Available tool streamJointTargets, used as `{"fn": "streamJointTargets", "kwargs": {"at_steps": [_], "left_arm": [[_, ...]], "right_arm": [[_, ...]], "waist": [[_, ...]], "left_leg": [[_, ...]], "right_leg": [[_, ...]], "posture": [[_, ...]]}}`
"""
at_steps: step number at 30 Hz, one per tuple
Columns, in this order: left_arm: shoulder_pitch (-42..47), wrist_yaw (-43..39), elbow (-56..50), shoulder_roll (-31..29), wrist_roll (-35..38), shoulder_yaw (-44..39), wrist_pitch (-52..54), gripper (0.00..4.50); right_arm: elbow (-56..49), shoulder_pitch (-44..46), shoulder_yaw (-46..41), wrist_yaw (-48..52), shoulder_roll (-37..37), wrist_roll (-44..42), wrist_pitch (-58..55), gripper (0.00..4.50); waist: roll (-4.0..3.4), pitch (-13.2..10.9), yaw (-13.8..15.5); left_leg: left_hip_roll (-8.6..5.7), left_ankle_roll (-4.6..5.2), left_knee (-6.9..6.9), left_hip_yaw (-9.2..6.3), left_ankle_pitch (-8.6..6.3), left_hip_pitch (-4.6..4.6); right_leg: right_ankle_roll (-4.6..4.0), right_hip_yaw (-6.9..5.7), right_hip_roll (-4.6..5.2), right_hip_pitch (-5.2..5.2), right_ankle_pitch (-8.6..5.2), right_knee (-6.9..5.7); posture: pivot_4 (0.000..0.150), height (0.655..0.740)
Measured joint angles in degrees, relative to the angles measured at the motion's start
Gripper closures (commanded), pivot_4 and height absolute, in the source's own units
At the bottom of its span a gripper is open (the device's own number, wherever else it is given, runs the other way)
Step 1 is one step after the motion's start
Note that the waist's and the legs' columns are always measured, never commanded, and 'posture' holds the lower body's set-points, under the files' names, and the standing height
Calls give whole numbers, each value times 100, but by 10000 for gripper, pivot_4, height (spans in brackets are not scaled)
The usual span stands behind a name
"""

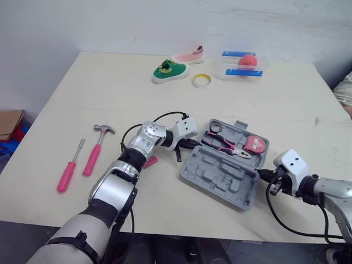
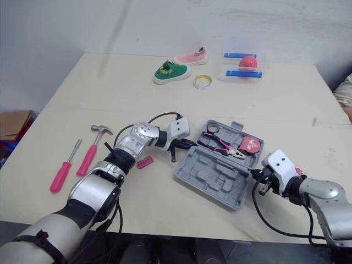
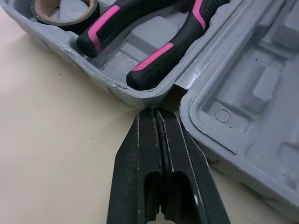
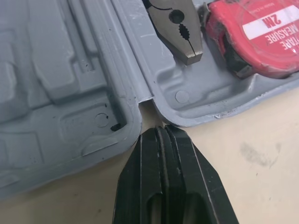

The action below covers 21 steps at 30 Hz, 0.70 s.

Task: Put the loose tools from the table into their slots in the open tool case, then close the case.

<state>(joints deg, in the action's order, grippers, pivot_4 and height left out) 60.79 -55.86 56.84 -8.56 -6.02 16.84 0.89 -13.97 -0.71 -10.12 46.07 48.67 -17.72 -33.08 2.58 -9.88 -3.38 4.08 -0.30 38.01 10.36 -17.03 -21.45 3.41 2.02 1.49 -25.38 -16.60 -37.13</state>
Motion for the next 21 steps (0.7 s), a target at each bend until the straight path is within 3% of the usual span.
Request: {"fn": "streamJointTargets", "kwargs": {"at_steps": [5, 10, 14, 21], "left_arm": [[-543, -718, -1103, -485, -18, 141, 305, 45000], [-1762, -1264, -3395, -1240, 123, 202, 1134, 45000], [-2443, -1276, -4704, -1626, 131, 227, 1703, 45000], [-2922, -869, -5690, -1860, 90, 211, 2387, 45000]], "right_arm": [[212, 463, 321, 126, 4, 149, 64, 44276], [268, 810, 748, 451, 27, 309, 199, 44276], [216, 854, 884, 662, 32, 315, 229, 44276], [63, 796, 977, 750, 88, 430, 314, 44276]], "waist": [[-2, 0, -28], [-4, 1, -68], [-5, 3, -86], [-5, 3, -125]], "left_leg": [[4, -10, -1, -5, 0, 4], [18, -37, 0, -13, 9, 22], [34, -47, 0, -24, 16, 30], [40, -46, 0, -32, 18, 31]], "right_leg": [[-9, 2, -4, -1, -5, -17], [-31, -2, -8, 1, -21, -49], [-39, -7, -8, 7, -26, -58], [-40, -10, -9, 12, -27, -58]], "posture": [[1500, 7304], [1500, 7304], [1500, 7304], [1500, 7304]]}}
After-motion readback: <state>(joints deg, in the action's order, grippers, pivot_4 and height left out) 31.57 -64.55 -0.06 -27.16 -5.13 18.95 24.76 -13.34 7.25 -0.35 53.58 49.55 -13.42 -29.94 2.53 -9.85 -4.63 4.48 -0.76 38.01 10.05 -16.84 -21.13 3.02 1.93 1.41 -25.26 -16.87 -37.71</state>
